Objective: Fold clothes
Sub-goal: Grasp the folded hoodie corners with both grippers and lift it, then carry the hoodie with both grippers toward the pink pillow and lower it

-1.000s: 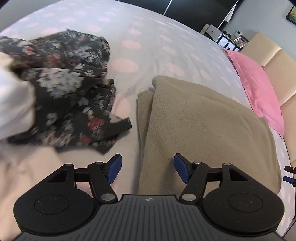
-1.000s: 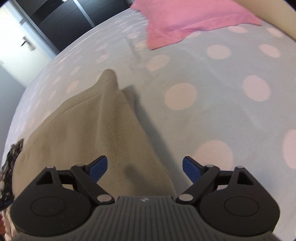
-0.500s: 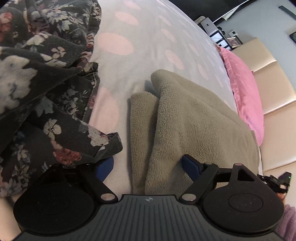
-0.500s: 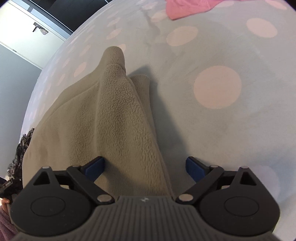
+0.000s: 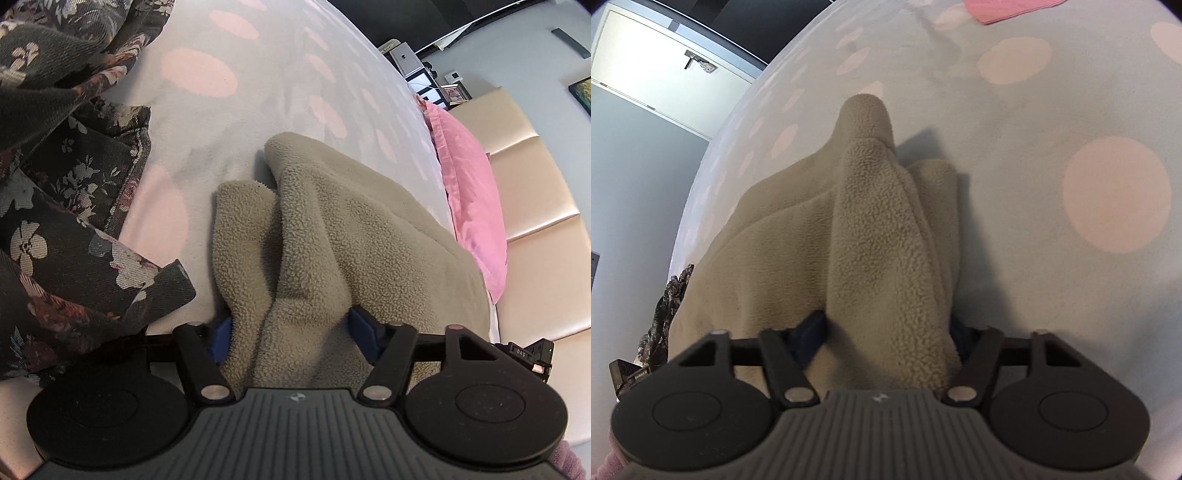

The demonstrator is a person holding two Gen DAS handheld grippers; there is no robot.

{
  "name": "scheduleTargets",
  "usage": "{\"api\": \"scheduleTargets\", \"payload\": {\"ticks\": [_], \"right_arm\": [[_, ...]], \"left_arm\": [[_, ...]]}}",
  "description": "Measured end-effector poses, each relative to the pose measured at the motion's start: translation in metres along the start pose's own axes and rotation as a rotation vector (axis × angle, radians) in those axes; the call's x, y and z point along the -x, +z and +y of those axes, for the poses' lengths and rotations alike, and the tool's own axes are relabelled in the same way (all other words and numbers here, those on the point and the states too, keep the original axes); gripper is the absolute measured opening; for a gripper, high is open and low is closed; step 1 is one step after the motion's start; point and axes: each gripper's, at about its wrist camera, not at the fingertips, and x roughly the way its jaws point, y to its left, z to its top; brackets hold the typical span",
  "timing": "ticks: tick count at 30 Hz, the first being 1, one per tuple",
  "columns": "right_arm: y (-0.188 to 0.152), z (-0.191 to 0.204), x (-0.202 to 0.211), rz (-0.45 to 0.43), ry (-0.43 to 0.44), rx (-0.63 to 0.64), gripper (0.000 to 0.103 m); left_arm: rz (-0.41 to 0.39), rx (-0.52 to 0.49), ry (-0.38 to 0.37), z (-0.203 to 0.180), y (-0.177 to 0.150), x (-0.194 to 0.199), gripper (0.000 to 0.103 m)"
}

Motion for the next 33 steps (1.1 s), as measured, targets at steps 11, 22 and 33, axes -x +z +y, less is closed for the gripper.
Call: {"api": "scheduleTargets", "payload": {"ticks": [11, 22, 33], "right_arm": [[-0.012, 0.054, 0.051, -0.109, -0.092, 0.12, 0.022], [-0.021, 0.102, 0.119, -0.223, -0.083, 0.158, 0.021], [-0.011, 0.071, 0.242, -0.369, -0.173, 0.115, 0.021]], "left_arm": [[-0.086, -0.083, 0.07, -0.036, -0.01, 0.033, 0.026], [-0.14, -0.194, 0.06, -0.099, -0.018, 0.072, 0.024], [-0.126, -0.326, -0.061, -0.207, -0.031, 0.048, 0.023]]}}
